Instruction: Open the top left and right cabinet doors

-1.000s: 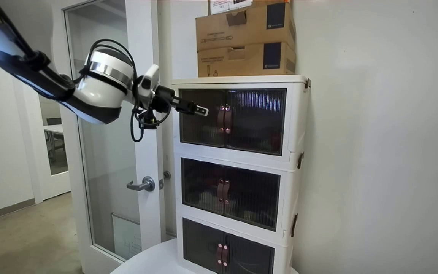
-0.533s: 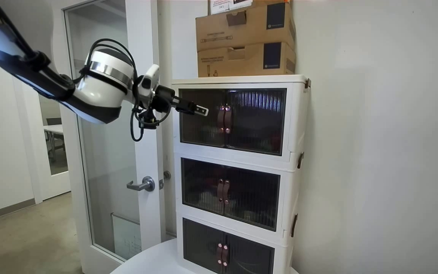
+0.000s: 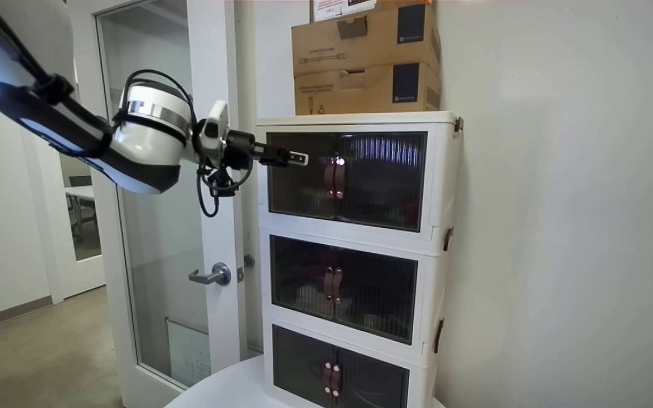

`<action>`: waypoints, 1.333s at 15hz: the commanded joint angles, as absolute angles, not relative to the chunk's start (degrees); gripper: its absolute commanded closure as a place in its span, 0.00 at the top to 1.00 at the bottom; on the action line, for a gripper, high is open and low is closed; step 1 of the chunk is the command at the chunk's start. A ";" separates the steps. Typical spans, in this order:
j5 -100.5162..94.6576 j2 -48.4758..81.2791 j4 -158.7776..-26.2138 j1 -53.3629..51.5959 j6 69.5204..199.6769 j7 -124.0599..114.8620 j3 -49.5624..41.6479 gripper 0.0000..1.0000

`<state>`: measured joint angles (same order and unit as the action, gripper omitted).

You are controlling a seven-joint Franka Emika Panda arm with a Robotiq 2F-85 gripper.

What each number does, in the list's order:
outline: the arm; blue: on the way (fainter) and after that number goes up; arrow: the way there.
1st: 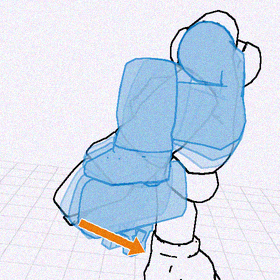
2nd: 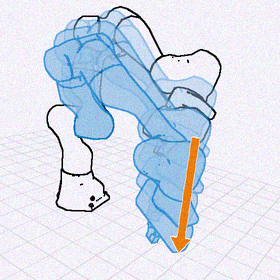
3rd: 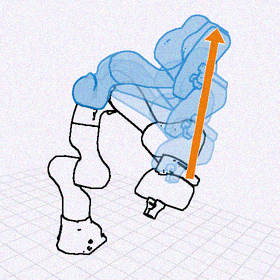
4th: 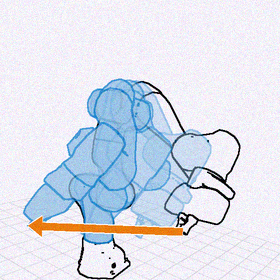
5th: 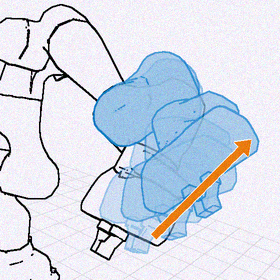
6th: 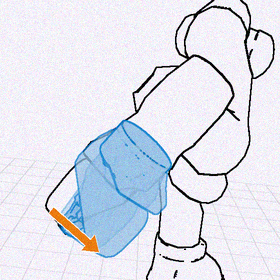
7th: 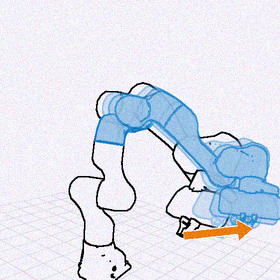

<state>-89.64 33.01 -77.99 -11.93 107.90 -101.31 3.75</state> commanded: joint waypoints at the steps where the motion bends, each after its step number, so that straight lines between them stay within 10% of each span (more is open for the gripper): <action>1: -94.22 31.82 -80.63 -12.43 108.80 -106.49 2.80 1.00; 20: -93.56 35.29 -80.84 -7.57 109.49 -111.13 2.15 1.00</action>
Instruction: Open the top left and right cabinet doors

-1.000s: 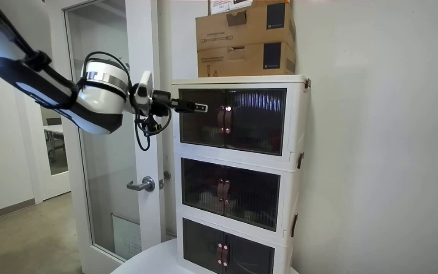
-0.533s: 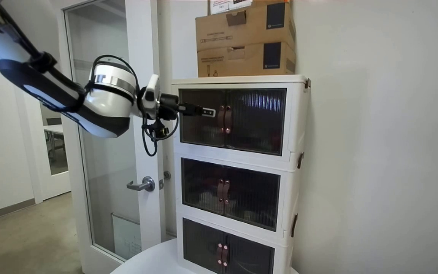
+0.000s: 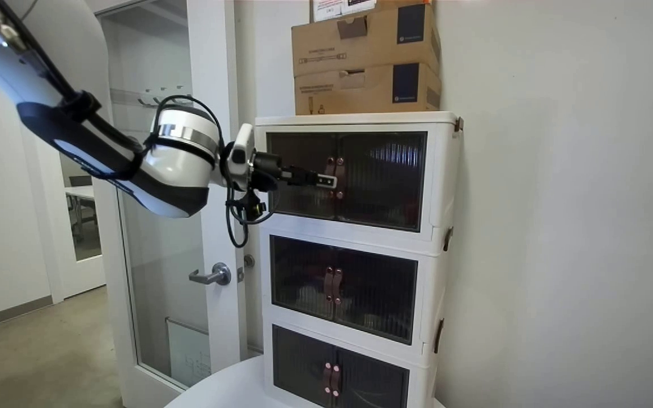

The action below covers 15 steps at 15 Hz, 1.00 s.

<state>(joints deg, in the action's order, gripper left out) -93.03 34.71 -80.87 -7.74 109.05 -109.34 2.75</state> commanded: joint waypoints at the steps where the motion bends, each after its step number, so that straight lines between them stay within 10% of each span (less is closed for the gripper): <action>1: -93.64 35.37 -80.87 -7.30 109.84 -111.28 2.06 1.00; 15: -100.80 37.22 -78.40 -9.90 103.65 -115.87 -0.28 1.00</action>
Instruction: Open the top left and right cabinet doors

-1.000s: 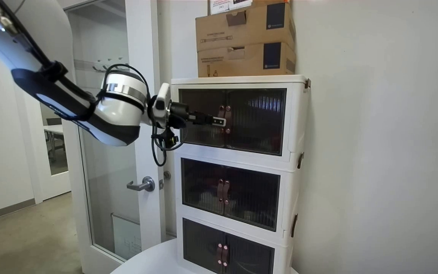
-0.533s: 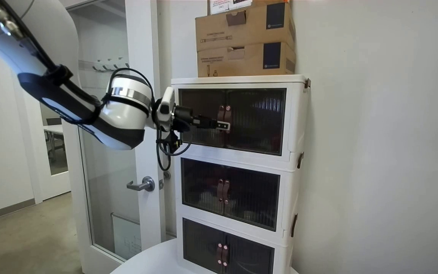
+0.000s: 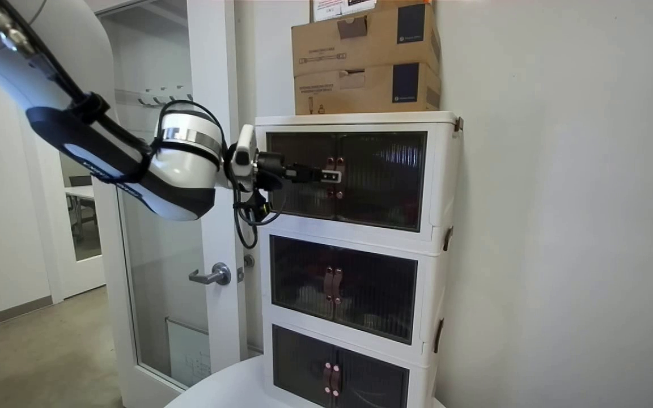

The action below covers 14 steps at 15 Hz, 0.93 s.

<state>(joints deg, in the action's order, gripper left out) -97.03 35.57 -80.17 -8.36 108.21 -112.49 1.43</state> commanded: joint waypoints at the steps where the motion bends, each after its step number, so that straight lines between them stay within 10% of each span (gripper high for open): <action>1: -101.86 37.49 -78.39 -9.88 102.13 -116.52 -0.27 1.00; 14: -102.00 33.84 -82.78 -8.43 113.85 -119.47 4.80 1.00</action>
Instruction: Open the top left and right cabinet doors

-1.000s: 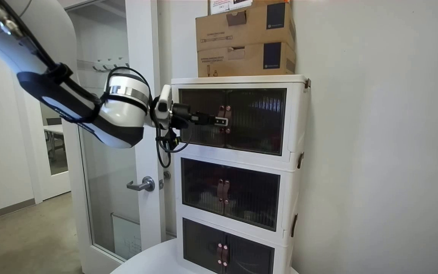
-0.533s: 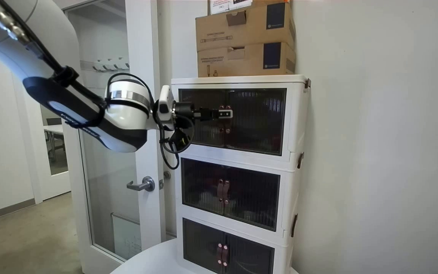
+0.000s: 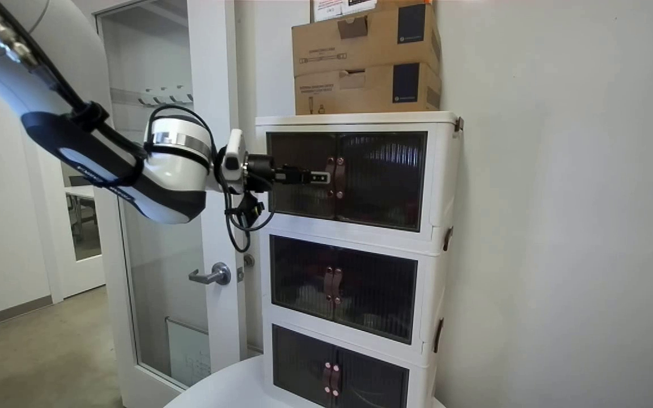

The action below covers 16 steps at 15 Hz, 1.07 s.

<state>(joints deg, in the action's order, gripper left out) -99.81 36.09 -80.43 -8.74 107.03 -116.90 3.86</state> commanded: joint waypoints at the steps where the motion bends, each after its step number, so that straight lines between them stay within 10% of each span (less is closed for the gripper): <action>1: -102.71 33.66 -82.79 -8.60 115.91 -119.51 4.88 1.00; 16: -104.74 38.33 -78.08 -7.05 114.86 -121.34 2.63 1.00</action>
